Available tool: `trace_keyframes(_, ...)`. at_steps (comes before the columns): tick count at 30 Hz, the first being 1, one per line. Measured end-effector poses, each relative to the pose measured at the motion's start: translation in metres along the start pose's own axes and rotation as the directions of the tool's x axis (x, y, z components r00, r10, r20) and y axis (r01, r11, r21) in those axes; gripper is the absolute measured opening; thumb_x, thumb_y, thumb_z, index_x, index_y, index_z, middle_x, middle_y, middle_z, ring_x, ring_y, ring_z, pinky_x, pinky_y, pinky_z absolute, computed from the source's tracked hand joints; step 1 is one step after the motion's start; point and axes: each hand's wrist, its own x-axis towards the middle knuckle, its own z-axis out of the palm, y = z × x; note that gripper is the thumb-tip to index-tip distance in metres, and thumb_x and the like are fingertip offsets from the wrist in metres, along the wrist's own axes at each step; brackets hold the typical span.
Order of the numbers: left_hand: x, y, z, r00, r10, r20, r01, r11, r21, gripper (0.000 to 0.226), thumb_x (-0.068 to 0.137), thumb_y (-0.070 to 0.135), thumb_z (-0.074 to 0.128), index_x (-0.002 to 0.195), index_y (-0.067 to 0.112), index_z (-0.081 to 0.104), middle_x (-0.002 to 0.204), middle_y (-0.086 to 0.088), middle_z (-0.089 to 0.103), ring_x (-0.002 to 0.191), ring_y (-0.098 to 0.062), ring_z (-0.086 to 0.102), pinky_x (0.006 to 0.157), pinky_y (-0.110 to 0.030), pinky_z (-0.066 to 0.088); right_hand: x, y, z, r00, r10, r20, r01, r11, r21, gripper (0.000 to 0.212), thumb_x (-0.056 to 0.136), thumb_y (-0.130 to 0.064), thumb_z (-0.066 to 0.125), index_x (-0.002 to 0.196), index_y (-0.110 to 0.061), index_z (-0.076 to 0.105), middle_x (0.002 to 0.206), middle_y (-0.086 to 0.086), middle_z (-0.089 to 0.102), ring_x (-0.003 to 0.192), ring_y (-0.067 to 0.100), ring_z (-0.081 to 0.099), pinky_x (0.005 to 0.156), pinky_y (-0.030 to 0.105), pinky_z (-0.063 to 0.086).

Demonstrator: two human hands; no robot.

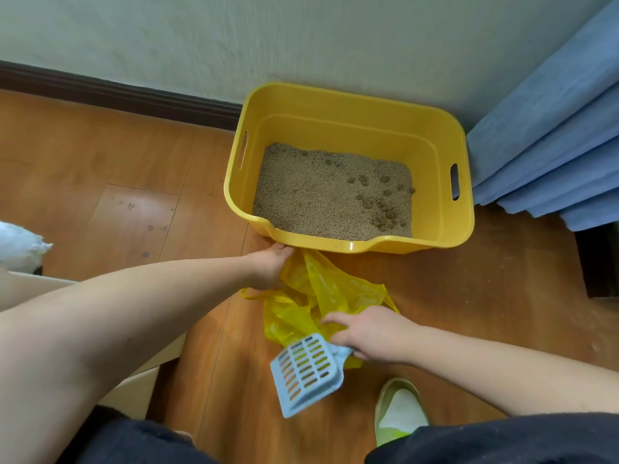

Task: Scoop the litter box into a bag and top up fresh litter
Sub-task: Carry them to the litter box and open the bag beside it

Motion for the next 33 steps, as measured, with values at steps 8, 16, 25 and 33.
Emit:
trace_keyframes(8, -0.01, -0.012, -0.017, 0.876, 0.482, -0.034, -0.306, 0.609, 0.732, 0.032, 0.076, 0.048, 0.061, 0.087, 0.018, 0.066, 0.076, -0.005, 0.064, 0.066, -0.029, 0.065, 0.053, -0.031, 0.051, 0.024, 0.023, 0.01, 0.996, 0.085, 0.008, -0.083, 0.991, -0.101, 0.029, 0.092, -0.013, 0.046, 0.12, -0.017, 0.053, 0.119, 0.003, 0.06, 0.085, 0.034, 0.064, 0.054, 0.035, 0.04)
trace_keyframes(16, -0.006, 0.01, 0.009, 0.535, 0.823, 0.19, -0.677, 0.283, 0.68, 0.03, 0.086, 0.018, 0.039, 0.078, 0.014, 0.067, 0.086, -0.005, 0.066, 0.078, -0.027, 0.062, 0.065, -0.032, 0.048, 0.029, 0.036, 0.02, 1.0, -0.031, 0.003, 0.032, 0.994, -0.101, 0.024, 0.092, -0.013, 0.048, 0.108, -0.002, 0.063, 0.126, 0.017, 0.056, 0.113, 0.035, 0.055, 0.095, 0.044, 0.046)
trace_keyframes(25, -0.006, -0.003, 0.026, 0.899, 0.129, 0.417, -0.391, 0.666, 0.635, 0.065, 0.102, 0.051, 0.02, 0.107, 0.007, 0.068, 0.116, -0.014, 0.066, 0.119, -0.034, 0.052, 0.114, -0.051, 0.022, 0.027, 0.044, -0.004, 0.917, 0.295, 0.268, -0.231, 0.942, -0.245, 0.049, 0.095, -0.012, 0.042, 0.139, -0.036, 0.042, 0.158, 0.019, 0.011, 0.144, 0.043, 0.008, 0.108, 0.072, 0.006)
trace_keyframes(33, 0.007, -0.018, -0.014, 0.996, -0.014, 0.086, -0.016, 0.942, 0.336, 0.051, 0.1, 0.041, 0.036, 0.095, 0.003, 0.068, 0.098, -0.015, 0.071, 0.096, -0.034, 0.062, 0.085, -0.033, 0.049, 0.022, 0.059, -0.017, 0.837, 0.495, 0.231, -0.478, 0.869, -0.13, 0.047, 0.09, -0.01, 0.042, 0.123, -0.041, 0.056, 0.154, 0.014, 0.025, 0.144, 0.039, 0.009, 0.109, 0.071, 0.001)
